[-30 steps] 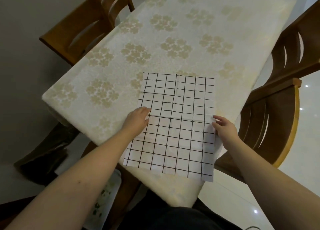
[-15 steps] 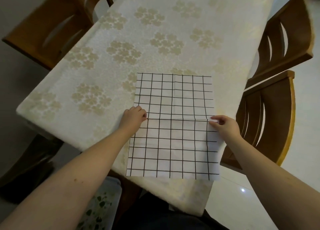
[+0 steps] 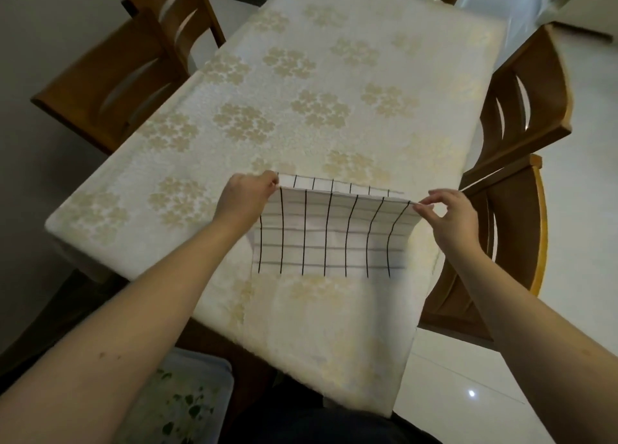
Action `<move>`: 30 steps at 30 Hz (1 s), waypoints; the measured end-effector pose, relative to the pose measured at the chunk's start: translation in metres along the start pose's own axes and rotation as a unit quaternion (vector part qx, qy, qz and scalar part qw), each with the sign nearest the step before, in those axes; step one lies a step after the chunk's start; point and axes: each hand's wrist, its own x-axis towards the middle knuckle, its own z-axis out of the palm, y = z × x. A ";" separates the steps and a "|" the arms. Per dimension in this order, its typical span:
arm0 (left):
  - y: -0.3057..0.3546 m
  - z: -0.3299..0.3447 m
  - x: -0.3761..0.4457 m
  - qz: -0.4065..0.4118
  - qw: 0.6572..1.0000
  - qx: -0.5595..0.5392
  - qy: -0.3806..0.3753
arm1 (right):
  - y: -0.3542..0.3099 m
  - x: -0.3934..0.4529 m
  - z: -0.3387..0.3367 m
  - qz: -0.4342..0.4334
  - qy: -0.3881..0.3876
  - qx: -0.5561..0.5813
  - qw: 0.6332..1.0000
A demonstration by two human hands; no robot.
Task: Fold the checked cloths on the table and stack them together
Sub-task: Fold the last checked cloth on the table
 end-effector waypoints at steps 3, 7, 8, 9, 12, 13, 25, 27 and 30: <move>-0.004 -0.031 0.027 0.083 0.990 0.020 0.113 | -0.029 0.007 -0.021 -0.035 0.042 0.038 0.998; -0.003 -0.062 0.035 0.111 0.976 0.008 0.187 | -0.048 -0.001 -0.040 -0.071 0.070 0.079 0.992; -0.002 -0.065 0.030 0.100 0.977 0.009 0.189 | -0.049 -0.008 -0.041 -0.085 0.065 0.078 0.991; -0.004 -0.064 0.023 0.087 0.978 0.006 0.187 | -0.048 -0.016 -0.041 -0.099 0.055 0.070 0.991; -0.015 -0.043 -0.008 0.051 0.985 -0.020 0.164 | -0.036 -0.047 -0.031 -0.131 0.010 0.020 0.991; -0.018 -0.033 -0.021 0.035 0.987 -0.036 0.150 | -0.028 -0.057 -0.024 -0.136 -0.003 0.002 0.991; -0.017 0.062 -0.135 -0.438 0.829 -0.344 -0.053 | 0.062 -0.141 0.063 -0.192 -0.231 -0.207 0.931; -0.017 0.063 -0.136 -0.464 0.807 -0.361 -0.054 | 0.059 -0.143 0.072 -0.169 -0.247 -0.219 0.929; -0.019 0.062 -0.133 -0.479 0.782 -0.396 -0.041 | 0.040 -0.137 0.088 -0.154 -0.265 -0.230 0.924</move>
